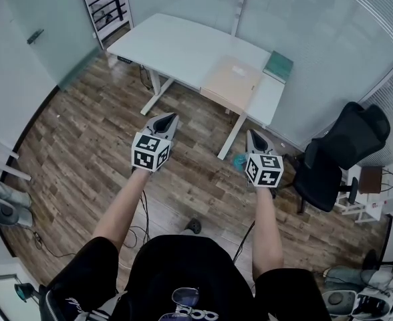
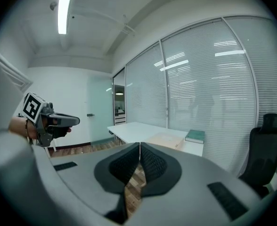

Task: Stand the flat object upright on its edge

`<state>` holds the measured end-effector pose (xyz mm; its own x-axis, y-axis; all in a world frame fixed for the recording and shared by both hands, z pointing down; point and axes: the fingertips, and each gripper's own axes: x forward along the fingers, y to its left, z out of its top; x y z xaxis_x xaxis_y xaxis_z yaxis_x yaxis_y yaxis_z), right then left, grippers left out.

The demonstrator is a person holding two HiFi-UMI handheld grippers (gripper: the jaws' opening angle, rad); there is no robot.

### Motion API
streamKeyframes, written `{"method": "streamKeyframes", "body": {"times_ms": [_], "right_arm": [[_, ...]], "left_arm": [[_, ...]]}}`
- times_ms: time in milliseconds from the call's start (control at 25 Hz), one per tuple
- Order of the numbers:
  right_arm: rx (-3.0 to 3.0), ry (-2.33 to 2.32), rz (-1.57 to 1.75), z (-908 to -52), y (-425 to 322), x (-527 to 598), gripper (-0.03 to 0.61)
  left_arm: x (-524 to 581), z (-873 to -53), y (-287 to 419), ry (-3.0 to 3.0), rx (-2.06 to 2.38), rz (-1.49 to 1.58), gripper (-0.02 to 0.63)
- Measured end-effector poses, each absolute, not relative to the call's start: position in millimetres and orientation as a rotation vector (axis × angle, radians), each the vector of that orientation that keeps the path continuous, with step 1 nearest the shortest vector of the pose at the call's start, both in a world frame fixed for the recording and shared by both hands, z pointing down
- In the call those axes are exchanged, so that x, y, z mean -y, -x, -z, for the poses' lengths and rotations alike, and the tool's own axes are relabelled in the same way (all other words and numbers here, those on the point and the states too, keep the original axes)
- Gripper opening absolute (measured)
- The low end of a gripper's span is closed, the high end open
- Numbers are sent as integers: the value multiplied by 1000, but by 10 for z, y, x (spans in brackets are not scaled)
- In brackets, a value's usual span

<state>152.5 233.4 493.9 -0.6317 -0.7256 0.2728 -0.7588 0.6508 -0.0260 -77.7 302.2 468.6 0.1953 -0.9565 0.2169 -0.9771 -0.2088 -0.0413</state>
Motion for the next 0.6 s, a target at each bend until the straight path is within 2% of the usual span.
{"method": "streamKeyframes", "body": {"times_ms": [600], "right_arm": [[2625,-1192,-208,-5027,-1526,-2162,23]], "left_arm": [[-2884,-4740,810,-2315,1920,-283,21]]}}
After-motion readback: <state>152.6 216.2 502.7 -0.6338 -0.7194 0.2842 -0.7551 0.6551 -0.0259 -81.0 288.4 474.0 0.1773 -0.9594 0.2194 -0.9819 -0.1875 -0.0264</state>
